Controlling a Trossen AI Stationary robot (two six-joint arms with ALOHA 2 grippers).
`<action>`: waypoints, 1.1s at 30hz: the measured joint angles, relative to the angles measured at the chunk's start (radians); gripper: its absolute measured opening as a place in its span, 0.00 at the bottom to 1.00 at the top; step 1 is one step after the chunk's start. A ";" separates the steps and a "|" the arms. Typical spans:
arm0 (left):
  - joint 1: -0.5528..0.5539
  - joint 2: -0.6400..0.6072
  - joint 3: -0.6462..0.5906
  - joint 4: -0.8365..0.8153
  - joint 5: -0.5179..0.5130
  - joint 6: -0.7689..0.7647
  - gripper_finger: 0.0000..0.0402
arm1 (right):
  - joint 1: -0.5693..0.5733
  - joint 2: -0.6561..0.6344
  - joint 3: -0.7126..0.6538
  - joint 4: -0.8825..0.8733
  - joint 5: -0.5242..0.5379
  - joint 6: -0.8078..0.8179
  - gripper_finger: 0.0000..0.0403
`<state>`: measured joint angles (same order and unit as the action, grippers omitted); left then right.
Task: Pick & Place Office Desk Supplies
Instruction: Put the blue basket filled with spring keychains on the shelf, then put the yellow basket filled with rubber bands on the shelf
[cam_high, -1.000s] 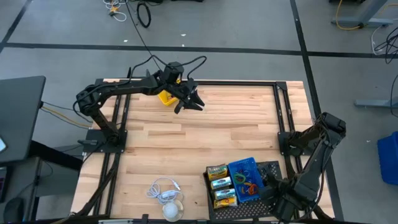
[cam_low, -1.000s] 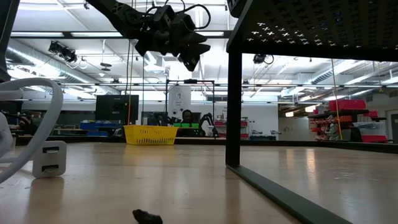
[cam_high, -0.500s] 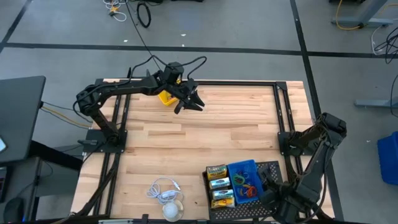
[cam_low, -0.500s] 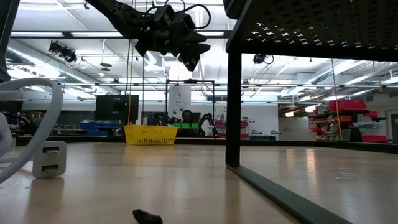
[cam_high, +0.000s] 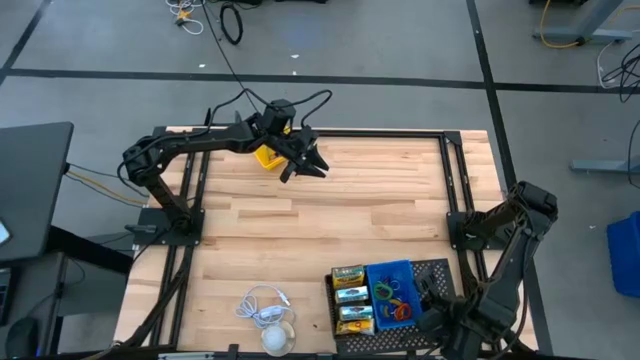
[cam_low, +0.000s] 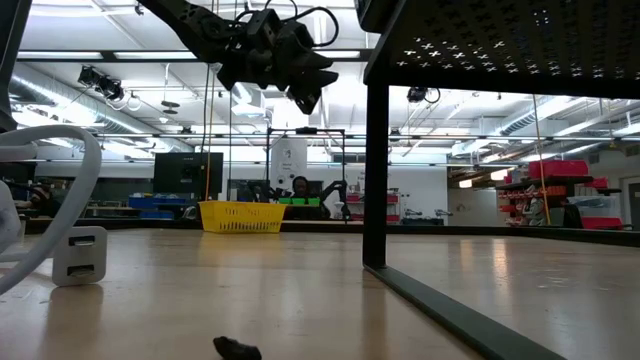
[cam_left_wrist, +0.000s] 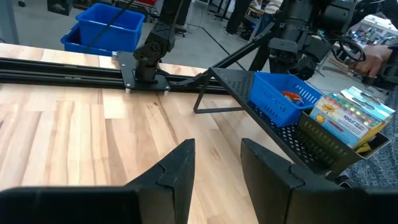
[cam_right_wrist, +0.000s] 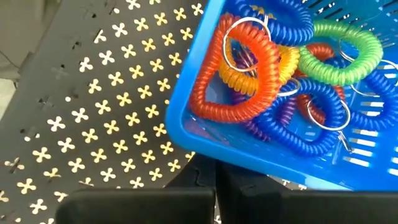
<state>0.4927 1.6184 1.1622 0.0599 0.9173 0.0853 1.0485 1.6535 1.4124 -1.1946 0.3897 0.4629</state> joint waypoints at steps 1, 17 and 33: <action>0.000 0.000 0.000 0.000 0.000 0.000 0.34 | 0.003 0.000 0.000 0.002 0.000 0.000 0.00; 0.087 -0.059 0.000 -0.313 -0.577 0.105 0.34 | -0.028 -0.004 -0.006 -0.367 0.032 0.426 0.00; 0.142 -0.026 0.000 -0.724 -1.015 0.138 0.47 | -0.196 -0.041 -0.004 -0.375 0.105 0.282 0.33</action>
<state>0.6348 1.5921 1.1618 -0.6641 -0.0973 0.2229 0.8522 1.6127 1.4082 -1.5696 0.4944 0.7447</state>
